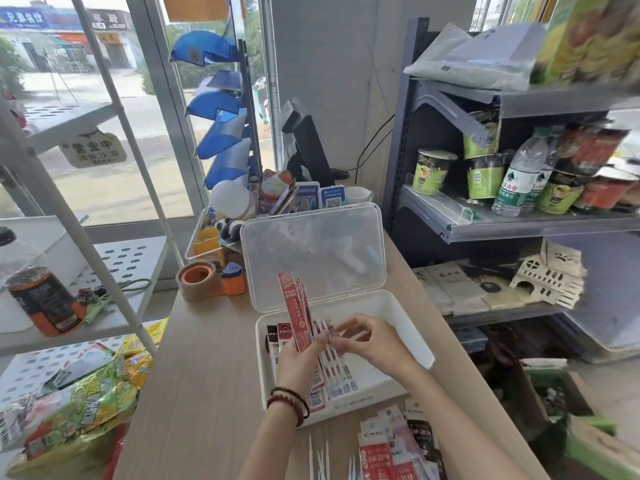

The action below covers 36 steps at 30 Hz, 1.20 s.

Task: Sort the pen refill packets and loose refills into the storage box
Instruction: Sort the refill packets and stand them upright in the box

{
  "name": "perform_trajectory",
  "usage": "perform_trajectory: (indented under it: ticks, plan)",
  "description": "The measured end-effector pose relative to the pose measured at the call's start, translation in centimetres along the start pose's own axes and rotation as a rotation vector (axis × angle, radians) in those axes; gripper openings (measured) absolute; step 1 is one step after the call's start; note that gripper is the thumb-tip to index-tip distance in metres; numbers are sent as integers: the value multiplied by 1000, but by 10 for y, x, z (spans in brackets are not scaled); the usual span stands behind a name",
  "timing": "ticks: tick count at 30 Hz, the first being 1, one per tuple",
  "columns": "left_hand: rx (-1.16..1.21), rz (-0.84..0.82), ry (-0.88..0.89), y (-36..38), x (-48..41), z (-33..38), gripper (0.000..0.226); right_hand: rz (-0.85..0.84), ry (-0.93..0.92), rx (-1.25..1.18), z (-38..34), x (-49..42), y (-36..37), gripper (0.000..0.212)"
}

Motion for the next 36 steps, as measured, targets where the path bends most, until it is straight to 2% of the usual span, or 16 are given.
perform_trajectory:
  ticks: [5,10,13,18,23,27,29,33,36]
  plan:
    - [-41,4,36,16,-5,8,15,31,1,-33,-3,1,-13,48]
    - [-33,5,-19,17,-10,5,10,21,1,-46,2,-4,-13,37]
    - [16,4,-49,14,-11,2,11,114,79,-42,20,-8,-19,27]
    - [118,-1,-122,12,-14,-7,22,230,217,226,46,-14,-24,16]
    - [182,1,-158,10,-18,-15,23,169,261,436,51,-14,-8,19]
    - [237,-1,-171,10,-21,-21,23,155,339,504,58,-15,-9,4]
    - [263,13,-176,8,-23,-25,17,172,368,556,59,-15,-9,6]
    - [269,55,-203,1,-28,-33,8,266,335,661,55,-15,-12,7]
    - [224,69,-180,0,-30,-34,8,320,226,494,51,-17,-14,9]
Point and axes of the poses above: each hand's wrist, its own x-axis away from the middle knuckle, its own y-axis out of the palm, z = x × y, the point moved 5 cm from there along -x, towards the middle knuckle, and after that the axes turned 1 degree about -x, right-handed, at the moved point
